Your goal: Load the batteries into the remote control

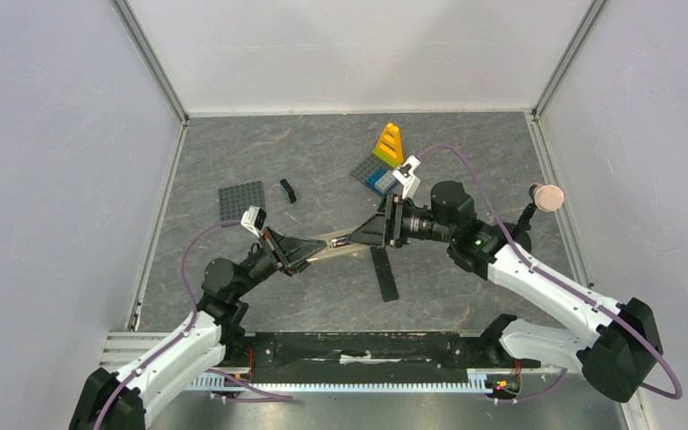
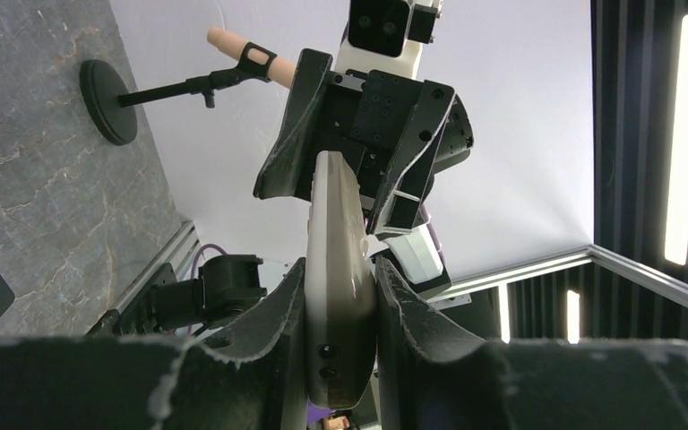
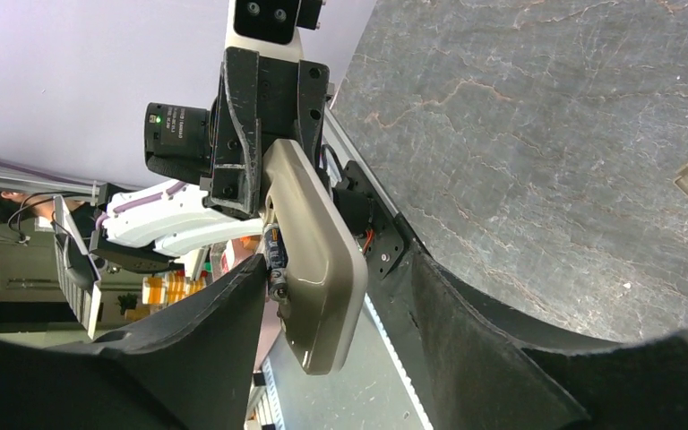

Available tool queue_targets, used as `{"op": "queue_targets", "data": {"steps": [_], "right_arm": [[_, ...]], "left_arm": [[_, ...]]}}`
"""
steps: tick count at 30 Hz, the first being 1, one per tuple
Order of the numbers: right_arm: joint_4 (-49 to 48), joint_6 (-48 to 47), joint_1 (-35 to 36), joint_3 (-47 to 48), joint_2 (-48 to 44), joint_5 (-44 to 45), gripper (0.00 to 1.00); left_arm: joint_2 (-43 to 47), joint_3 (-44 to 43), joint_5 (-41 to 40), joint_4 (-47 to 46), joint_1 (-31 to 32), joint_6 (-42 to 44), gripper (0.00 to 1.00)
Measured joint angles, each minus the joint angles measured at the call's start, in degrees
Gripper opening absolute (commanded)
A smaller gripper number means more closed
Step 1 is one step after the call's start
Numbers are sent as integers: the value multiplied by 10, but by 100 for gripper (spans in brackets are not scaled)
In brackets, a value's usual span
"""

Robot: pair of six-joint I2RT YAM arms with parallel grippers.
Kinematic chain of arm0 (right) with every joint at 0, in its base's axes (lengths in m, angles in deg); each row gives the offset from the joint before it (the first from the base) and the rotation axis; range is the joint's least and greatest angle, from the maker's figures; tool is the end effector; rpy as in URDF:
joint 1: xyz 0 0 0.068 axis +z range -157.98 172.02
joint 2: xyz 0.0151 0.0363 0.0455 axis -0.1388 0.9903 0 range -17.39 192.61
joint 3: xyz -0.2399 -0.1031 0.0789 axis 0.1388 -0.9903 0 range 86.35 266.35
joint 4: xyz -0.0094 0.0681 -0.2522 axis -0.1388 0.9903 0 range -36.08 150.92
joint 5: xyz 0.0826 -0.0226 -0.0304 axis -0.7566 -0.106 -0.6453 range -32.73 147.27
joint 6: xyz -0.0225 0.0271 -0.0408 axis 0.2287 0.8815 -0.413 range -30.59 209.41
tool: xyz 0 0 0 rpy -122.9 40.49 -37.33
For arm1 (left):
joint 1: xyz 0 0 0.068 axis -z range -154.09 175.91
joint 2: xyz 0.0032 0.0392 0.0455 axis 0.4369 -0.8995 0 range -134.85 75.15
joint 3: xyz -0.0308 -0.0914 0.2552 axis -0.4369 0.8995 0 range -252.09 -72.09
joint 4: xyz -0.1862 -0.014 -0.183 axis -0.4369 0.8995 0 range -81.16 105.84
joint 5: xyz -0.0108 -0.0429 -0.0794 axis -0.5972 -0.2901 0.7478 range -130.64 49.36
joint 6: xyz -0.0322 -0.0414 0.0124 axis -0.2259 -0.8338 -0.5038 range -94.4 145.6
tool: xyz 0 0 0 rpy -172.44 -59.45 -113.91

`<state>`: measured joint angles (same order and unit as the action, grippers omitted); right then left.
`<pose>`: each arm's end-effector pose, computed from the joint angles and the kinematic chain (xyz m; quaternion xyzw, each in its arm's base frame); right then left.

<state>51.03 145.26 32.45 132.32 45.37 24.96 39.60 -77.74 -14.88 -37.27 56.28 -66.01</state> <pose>0.1795 0.1779 0.3099 -0.0685 0.7725 0.5872 0.2318 0.1210 -0.0888 0.2264 -0.1447 0.5944 -0.7467 0.2611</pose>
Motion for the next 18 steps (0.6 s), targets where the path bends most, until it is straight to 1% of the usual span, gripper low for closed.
{"op": "queue_targets", "data": {"steps": [18], "right_arm": [[3, -21, 18, 0, 20, 16, 49]], "left_arm": [[-14, 0, 5, 8, 0, 3, 2]]}}
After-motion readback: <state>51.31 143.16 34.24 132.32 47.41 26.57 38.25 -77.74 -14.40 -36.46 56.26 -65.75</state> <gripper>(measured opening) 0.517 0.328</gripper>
